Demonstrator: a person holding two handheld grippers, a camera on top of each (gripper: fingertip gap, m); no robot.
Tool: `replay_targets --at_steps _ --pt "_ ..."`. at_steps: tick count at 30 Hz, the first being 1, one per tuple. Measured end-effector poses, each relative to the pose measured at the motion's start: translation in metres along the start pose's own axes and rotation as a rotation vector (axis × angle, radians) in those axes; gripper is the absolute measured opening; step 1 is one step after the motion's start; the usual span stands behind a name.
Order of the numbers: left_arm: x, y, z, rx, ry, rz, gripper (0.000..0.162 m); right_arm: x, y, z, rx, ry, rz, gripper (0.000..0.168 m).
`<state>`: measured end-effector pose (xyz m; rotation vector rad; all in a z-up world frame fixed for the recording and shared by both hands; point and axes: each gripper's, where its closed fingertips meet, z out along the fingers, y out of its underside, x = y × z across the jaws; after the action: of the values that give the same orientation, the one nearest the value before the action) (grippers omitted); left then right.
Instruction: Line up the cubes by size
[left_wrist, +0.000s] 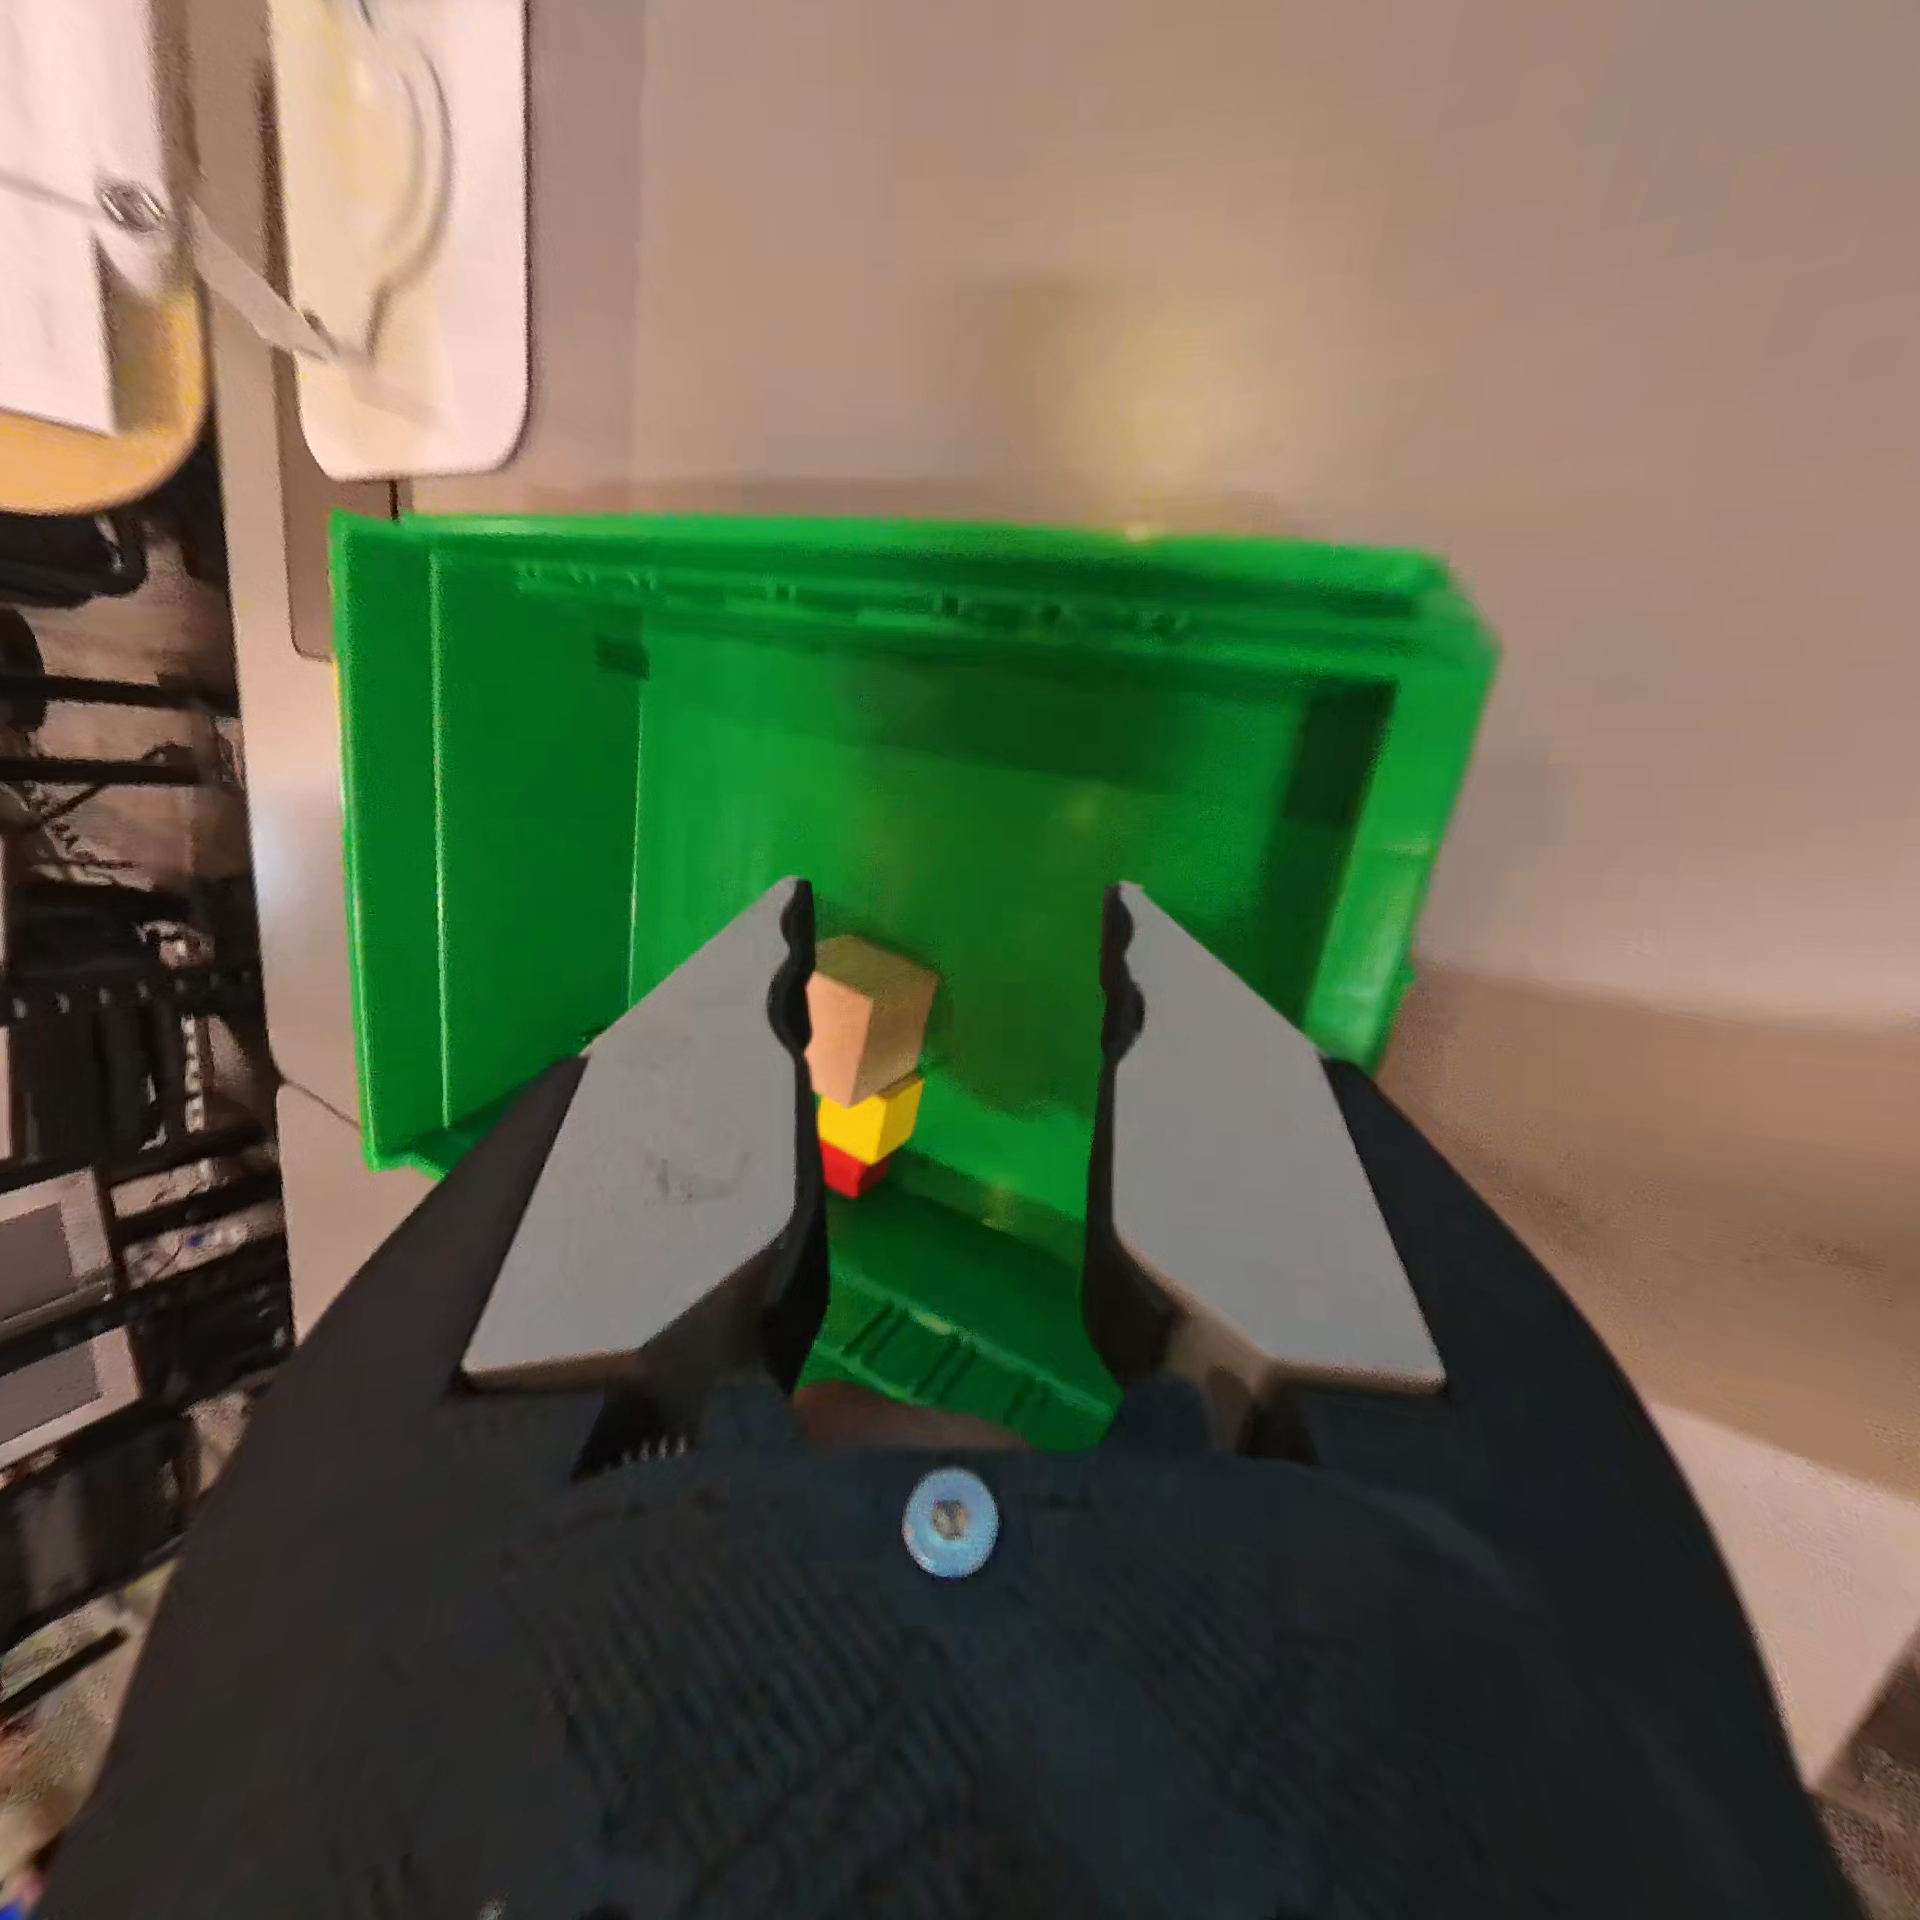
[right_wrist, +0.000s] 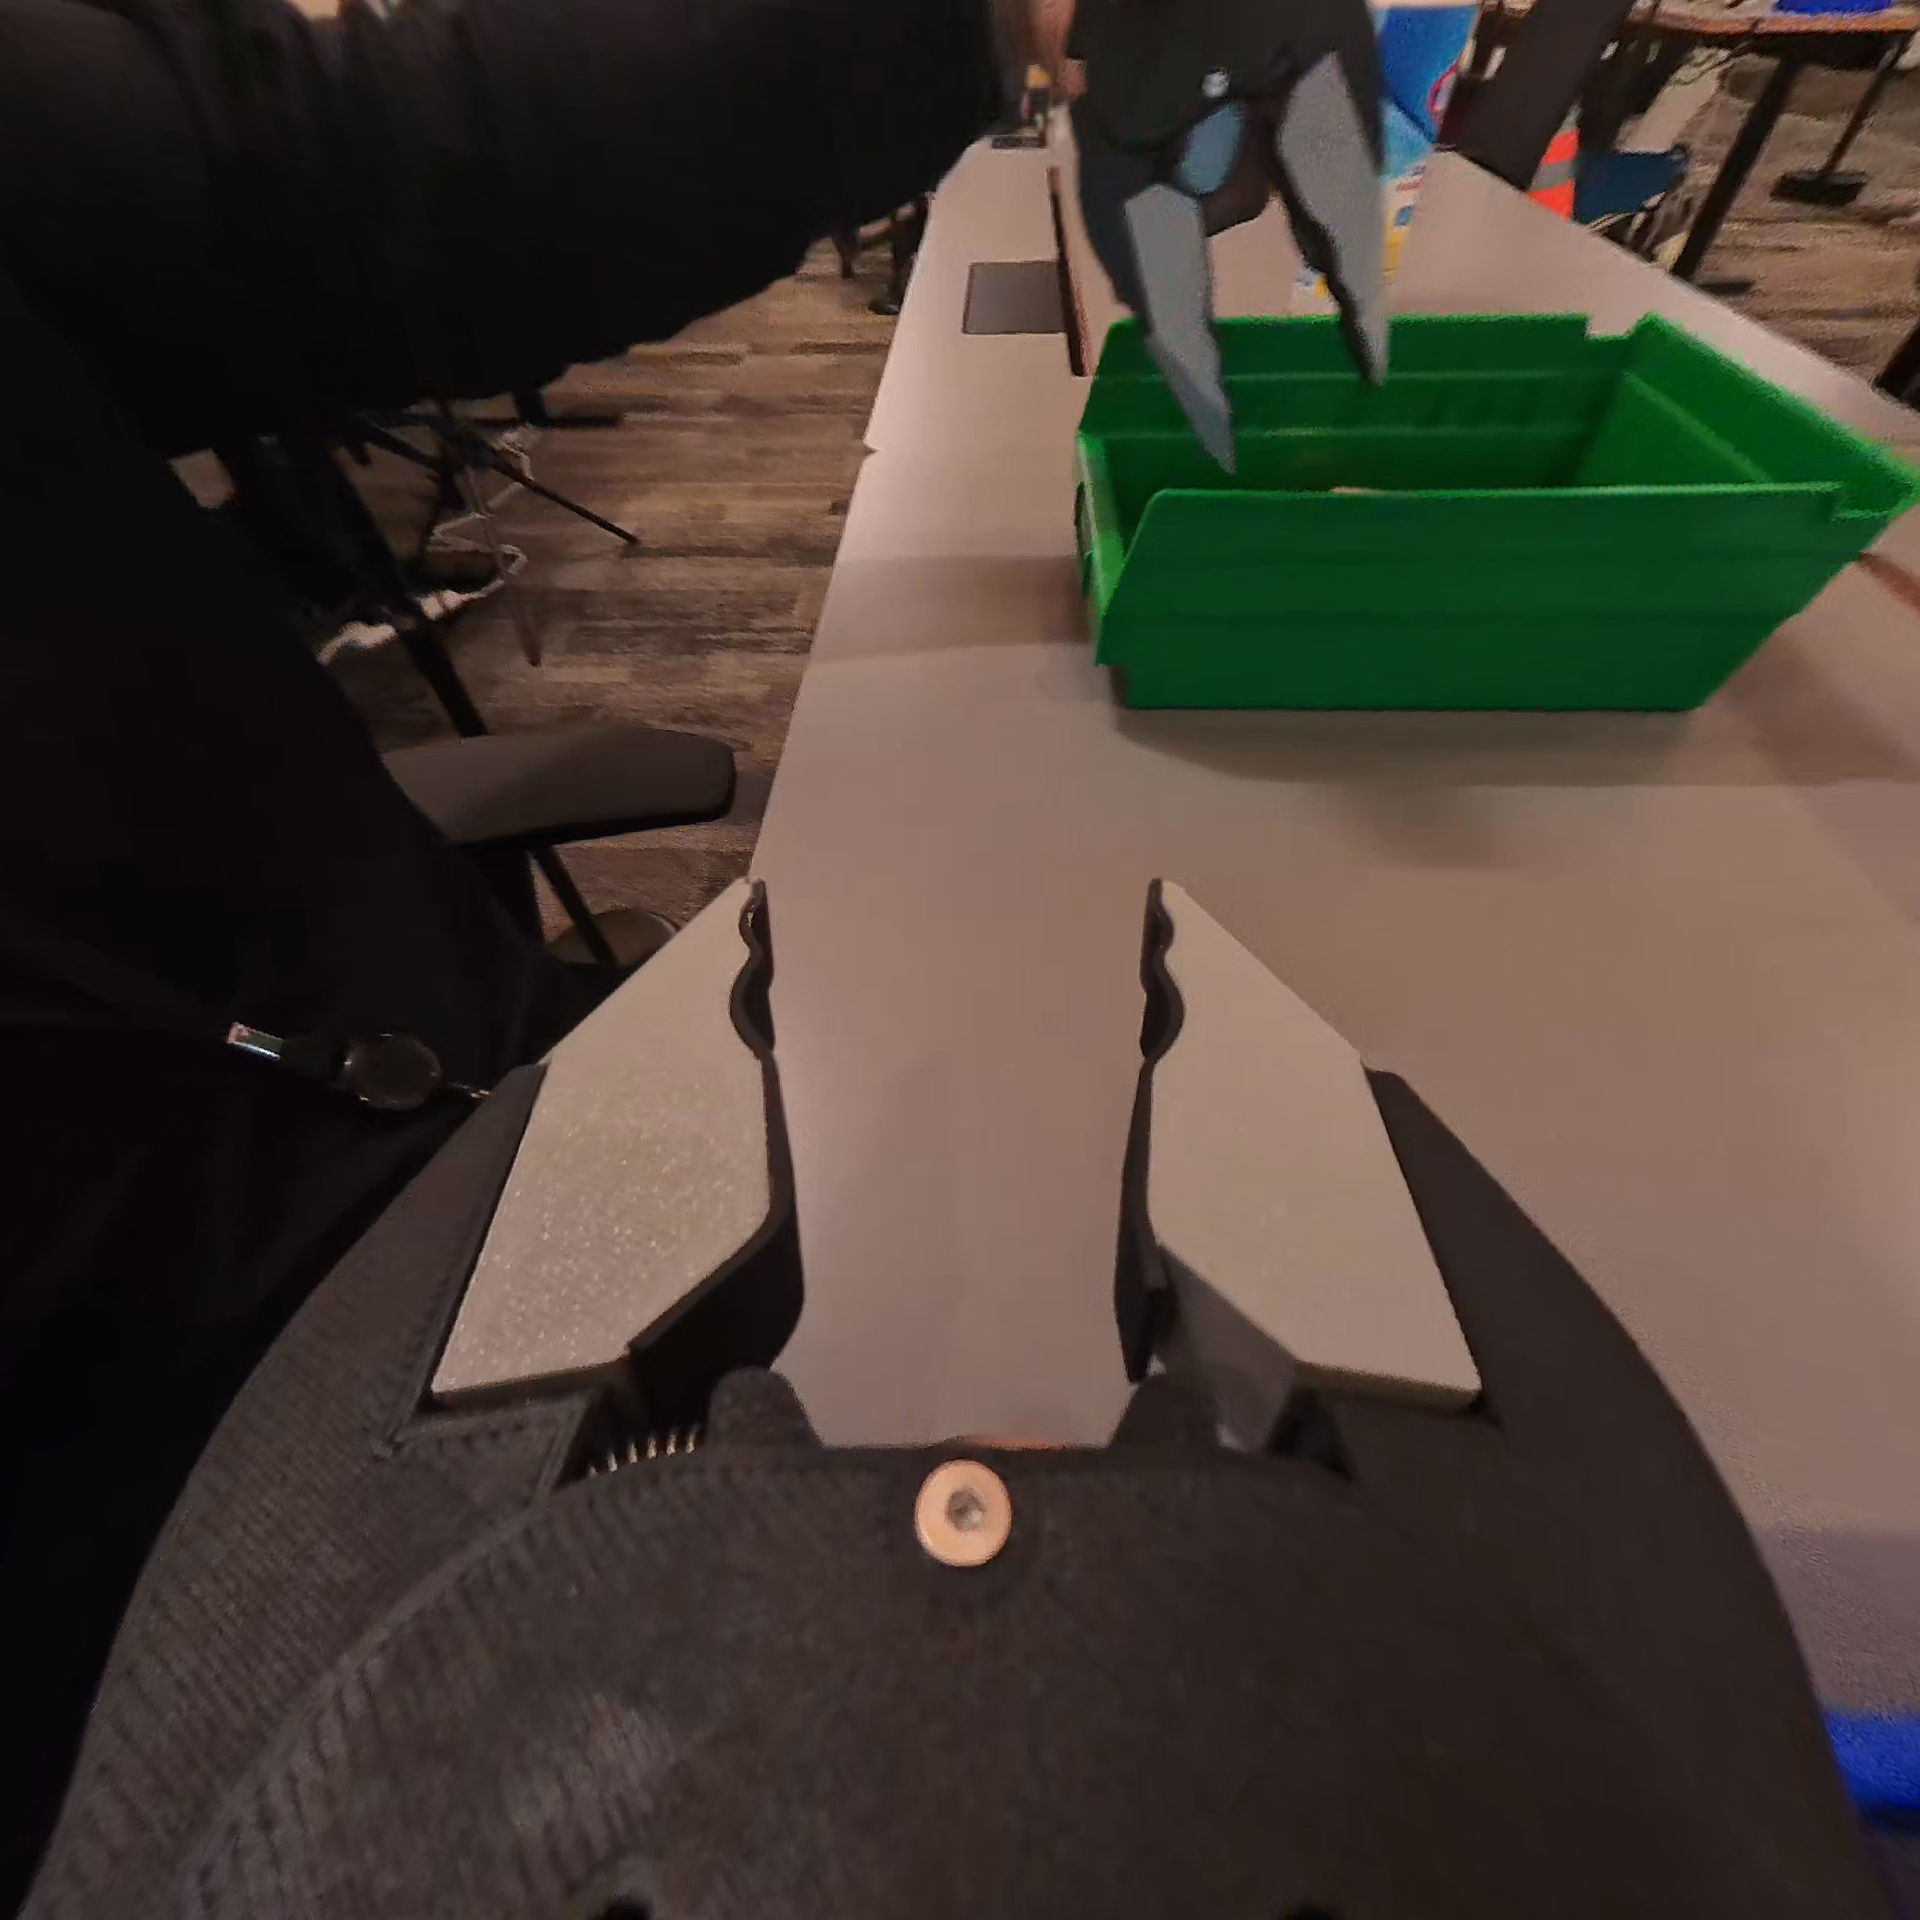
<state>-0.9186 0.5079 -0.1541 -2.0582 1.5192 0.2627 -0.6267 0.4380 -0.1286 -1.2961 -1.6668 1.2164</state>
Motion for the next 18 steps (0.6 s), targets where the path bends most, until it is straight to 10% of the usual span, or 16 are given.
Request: replay_targets --at_steps 18 --pt "-0.032 0.092 0.09 -0.412 0.244 0.135 0.048 -0.001 0.022 0.009 0.006 -0.049 0.038 0.073"
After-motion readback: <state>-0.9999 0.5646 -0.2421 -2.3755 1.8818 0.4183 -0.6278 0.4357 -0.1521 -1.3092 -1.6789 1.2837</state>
